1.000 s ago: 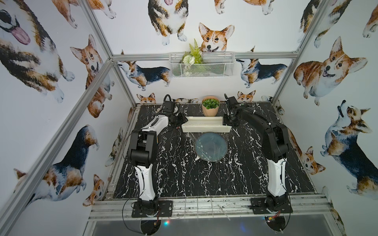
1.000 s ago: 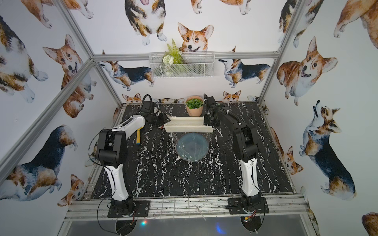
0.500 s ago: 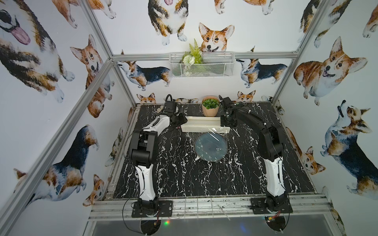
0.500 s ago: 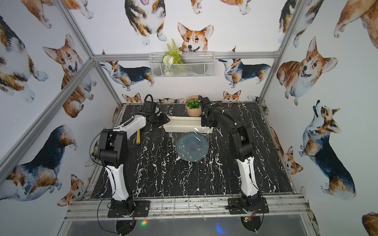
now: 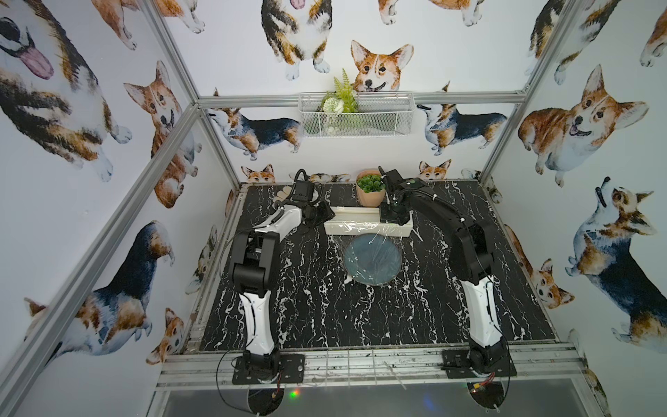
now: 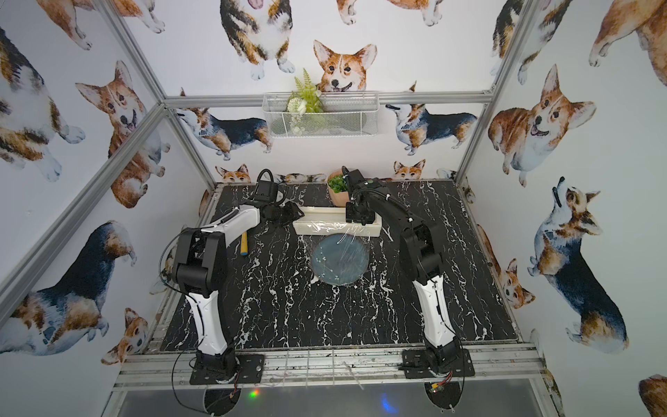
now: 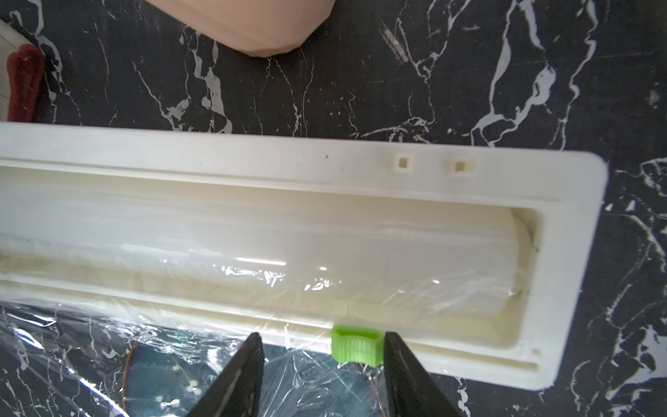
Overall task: Wrap the plate with plastic wrap
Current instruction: Tear off the plastic wrap from the plastic wrap cutting box.
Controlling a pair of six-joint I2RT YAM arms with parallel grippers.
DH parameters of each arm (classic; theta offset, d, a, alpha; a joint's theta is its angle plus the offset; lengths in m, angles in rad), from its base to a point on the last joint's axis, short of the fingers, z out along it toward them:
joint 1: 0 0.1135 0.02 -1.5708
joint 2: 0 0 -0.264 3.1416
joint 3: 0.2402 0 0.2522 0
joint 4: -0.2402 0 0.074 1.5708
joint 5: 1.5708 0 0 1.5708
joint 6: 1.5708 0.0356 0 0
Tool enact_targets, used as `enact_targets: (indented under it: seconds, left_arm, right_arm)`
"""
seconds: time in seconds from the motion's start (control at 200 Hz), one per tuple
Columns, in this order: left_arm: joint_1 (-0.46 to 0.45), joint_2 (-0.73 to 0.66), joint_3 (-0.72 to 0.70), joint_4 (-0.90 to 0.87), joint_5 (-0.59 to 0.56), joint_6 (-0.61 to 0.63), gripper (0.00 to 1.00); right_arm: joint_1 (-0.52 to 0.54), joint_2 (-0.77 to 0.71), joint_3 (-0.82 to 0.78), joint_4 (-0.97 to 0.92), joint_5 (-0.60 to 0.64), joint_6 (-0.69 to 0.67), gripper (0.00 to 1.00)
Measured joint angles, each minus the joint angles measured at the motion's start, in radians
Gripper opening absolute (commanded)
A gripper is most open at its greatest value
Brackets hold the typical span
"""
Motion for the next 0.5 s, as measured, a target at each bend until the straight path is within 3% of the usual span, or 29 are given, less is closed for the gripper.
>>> enact_targets:
  seconds: [0.496]
  left_arm:
    - [0.000,-0.036,-0.060,0.052,0.037,-0.041,0.54]
  right_arm:
    - [0.062,0.061,0.071,0.049,-0.081,0.068,0.55]
